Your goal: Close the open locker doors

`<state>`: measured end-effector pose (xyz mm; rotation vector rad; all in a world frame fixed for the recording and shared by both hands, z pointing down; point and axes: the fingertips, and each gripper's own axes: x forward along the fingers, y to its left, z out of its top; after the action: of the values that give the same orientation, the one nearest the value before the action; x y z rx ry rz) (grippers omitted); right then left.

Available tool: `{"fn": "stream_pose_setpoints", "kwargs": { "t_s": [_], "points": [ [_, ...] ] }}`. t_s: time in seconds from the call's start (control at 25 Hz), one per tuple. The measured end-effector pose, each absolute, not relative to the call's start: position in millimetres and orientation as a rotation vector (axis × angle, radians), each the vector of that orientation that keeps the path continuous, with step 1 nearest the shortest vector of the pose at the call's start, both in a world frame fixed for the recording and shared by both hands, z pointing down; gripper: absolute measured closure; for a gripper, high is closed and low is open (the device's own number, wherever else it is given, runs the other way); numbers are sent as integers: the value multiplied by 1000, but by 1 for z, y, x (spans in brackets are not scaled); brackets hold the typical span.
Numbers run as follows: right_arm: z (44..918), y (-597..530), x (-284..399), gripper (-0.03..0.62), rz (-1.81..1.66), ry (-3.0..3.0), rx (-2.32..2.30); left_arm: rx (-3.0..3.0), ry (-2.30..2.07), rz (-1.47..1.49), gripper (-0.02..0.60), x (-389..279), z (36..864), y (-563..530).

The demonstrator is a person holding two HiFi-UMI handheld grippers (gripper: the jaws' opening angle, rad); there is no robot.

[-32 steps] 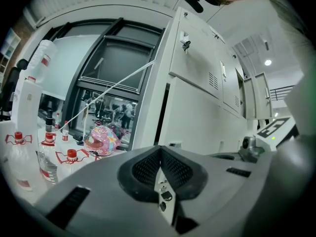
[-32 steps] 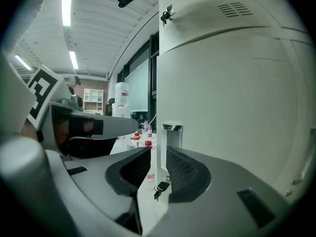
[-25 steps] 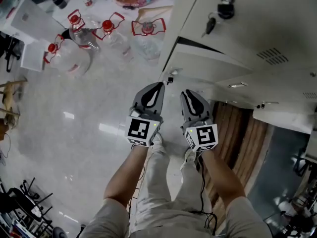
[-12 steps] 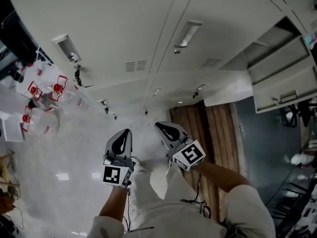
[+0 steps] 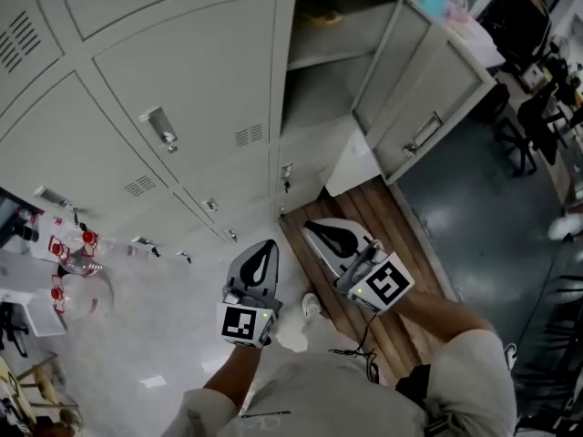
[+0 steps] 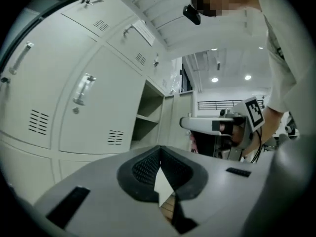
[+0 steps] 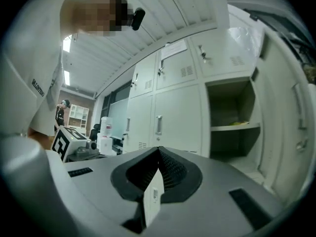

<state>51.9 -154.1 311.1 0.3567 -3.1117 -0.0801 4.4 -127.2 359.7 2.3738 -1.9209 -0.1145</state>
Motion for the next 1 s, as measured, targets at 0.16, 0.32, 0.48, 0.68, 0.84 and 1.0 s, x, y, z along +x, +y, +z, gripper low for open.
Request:
{"fn": "stream_pose_setpoints", "kwargs": {
  "t_s": [0.16, 0.32, 0.48, 0.68, 0.84, 1.0],
  "points": [
    [297, -193, 145, 582, -85, -3091, 568, 2464, -1778, -92, 580, 99, 341, -171],
    [299, -242, 225, 582, -40, -3064, 831, 2551, -1660, -51, 580, 176, 334, -214],
    [293, -276, 285, 582, -24, -3098, 989, 2602, -1593, -22, 580, 229, 329, -253],
    [277, -318, 335, 582, 9, -3159, 1004, 2641, -1553, 8, 580, 274, 321, -293],
    [267, -354, 357, 582, 13, -3179, 1012, 2666, -1531, 28, 580, 305, 319, -318],
    [270, -380, 366, 582, 25, -3160, 1065, 2642, -1567, 71, 579, 318, 325, -343]
  ]
}}
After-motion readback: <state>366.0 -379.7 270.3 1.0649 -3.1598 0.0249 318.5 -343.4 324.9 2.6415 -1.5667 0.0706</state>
